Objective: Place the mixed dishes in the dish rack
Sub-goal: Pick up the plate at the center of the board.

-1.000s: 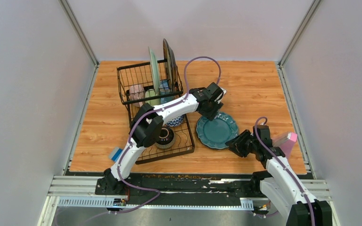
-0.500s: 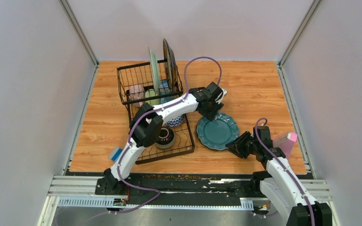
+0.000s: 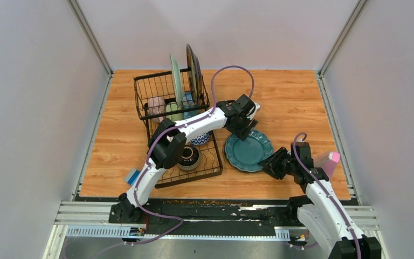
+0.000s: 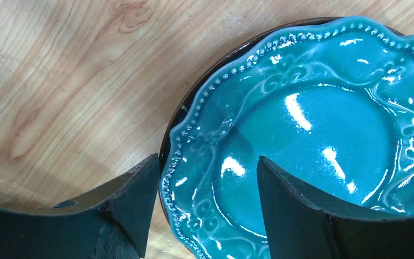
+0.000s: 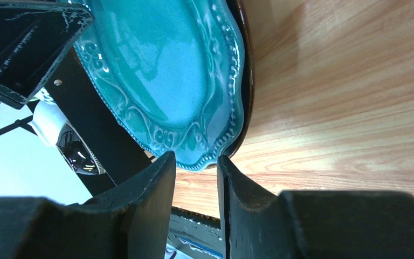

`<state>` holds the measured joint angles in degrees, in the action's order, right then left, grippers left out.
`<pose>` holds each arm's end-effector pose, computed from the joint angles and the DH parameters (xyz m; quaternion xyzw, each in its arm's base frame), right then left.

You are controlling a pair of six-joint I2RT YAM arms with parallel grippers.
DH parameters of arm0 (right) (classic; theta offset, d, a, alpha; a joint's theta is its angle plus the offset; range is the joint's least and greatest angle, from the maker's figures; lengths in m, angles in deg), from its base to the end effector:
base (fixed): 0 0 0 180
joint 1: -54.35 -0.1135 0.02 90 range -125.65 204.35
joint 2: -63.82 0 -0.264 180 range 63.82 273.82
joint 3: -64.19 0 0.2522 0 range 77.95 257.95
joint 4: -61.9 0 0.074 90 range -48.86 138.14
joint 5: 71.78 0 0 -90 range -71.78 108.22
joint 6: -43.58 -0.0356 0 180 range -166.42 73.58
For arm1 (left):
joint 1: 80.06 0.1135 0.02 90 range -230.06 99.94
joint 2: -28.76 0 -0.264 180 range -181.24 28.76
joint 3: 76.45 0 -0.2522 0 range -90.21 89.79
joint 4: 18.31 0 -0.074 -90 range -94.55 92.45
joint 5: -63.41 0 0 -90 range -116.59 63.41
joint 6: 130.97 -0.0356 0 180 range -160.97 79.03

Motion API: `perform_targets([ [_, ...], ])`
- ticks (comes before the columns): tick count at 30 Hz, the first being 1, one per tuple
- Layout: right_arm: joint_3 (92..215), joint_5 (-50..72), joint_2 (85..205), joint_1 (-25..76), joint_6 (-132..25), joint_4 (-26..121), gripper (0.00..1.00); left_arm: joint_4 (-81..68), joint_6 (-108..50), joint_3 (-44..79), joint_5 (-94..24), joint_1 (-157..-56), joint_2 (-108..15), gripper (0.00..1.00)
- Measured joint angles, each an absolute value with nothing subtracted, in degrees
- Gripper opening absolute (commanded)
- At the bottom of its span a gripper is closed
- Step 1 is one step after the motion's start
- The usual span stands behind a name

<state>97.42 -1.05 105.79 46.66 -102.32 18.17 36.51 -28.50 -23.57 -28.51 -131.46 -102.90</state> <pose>0.1357 0.0302 0.1664 0.3321 0.8741 0.3018 0.1861 0.3127 -0.3936 0.1965 0.3255 0.9077 -0.1534 0.2156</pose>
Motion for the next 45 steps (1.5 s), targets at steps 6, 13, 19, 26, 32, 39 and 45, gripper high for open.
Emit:
perform_targets([
  [6, 97.44, -0.81, 104.26, 46.66, -102.29, 17.66, 0.36, 36.84, -28.98, -23.59, -28.88, -131.57, -102.73, 0.70],
  [13, 97.44, -0.78, 107.39, 46.66, -102.73, 19.72, 0.35, 36.82, -29.35, -23.57, -31.46, -131.72, -102.70, 0.63],
  [19, 97.46, 0.11, 107.56, 46.66, -102.25, 19.74, 0.35, 36.84, -29.35, -23.57, -32.27, -131.74, -102.70, 0.64],
  [26, 98.95, 2.32, 102.65, 46.66, -99.89, 14.71, 0.35, 37.30, -29.15, -23.57, -31.33, -132.29, -102.62, 0.69],
  [32, 98.99, 2.56, 100.88, 46.66, -99.28, 11.28, 0.35, 37.34, -29.09, -23.57, -32.70, -132.48, -101.26, 0.67],
  [39, 98.71, 2.67, 102.56, 46.66, -99.48, 11.22, 0.35, 36.80, -28.87, -23.53, -34.43, -132.92, -100.78, 0.66],
  [45, 97.81, 2.25, 104.00, 46.66, -99.93, 12.46, 0.36, 36.80, -28.85, -23.51, -35.28, -132.94, -100.78, 0.66],
])
